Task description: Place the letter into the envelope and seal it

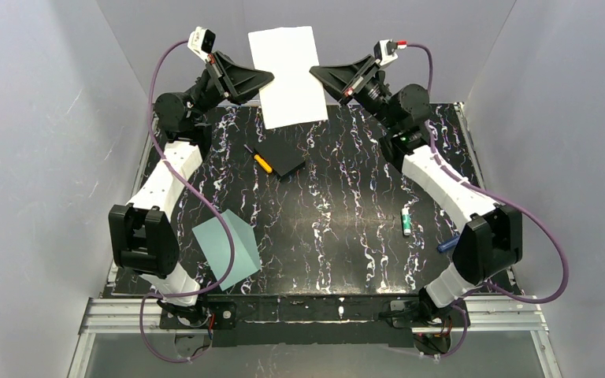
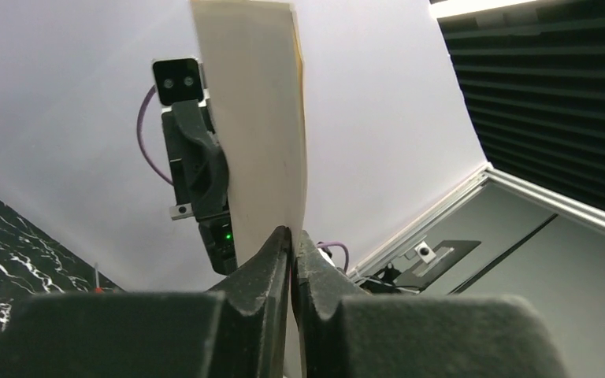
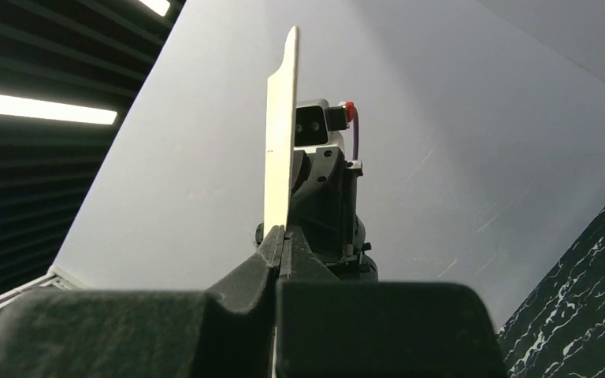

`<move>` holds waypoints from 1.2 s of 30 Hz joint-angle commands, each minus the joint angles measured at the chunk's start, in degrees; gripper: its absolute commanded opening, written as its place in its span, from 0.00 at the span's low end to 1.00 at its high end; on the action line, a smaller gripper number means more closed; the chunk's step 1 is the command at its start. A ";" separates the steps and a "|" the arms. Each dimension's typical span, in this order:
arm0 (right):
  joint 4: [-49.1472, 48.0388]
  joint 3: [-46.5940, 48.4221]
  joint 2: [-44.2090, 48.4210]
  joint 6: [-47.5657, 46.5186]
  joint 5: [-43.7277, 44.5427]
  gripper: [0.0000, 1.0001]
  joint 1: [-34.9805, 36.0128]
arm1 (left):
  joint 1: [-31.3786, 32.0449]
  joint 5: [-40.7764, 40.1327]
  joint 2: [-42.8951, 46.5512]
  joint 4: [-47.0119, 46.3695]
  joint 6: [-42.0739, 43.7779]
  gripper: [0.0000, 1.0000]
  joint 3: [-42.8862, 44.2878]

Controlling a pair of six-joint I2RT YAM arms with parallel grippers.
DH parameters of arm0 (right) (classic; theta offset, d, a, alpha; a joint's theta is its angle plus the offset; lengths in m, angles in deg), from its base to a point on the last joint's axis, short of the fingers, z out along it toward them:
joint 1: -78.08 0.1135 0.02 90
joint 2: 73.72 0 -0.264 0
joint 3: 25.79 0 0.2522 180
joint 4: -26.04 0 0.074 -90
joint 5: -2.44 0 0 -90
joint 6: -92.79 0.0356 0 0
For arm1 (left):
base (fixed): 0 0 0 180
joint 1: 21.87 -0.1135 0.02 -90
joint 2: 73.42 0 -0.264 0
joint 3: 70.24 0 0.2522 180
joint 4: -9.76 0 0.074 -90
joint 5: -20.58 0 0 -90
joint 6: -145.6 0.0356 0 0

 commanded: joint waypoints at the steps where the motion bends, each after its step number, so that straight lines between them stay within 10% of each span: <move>1: -16.35 -3.59 -1.52 8.48 2.93 0.01 0.38 | 0.17 0.46 1.17 -7.32 -1.86 0.03 1.54; 5: -25.51 -1.48 -4.19 14.58 2.43 0.01 0.45 | 0.17 0.39 1.58 -7.47 -1.01 0.07 0.30; 9: -23.47 0.44 -3.58 12.17 1.11 0.01 0.59 | 0.17 0.20 1.37 -6.26 0.02 0.40 -0.42; 17: -22.32 0.99 -1.98 8.76 -0.25 0.01 0.99 | -1.40 2.75 3.28 6.01 11.90 0.56 -2.08; 26: 12.17 3.81 6.05 -17.92 3.84 0.01 1.02 | -8.88 -2.70 11.59 31.23 29.70 0.77 -9.50; 36: 38.84 13.47 3.54 -41.47 10.83 0.01 6.15 | -5.18 0.56 13.05 33.78 33.65 0.82 -5.84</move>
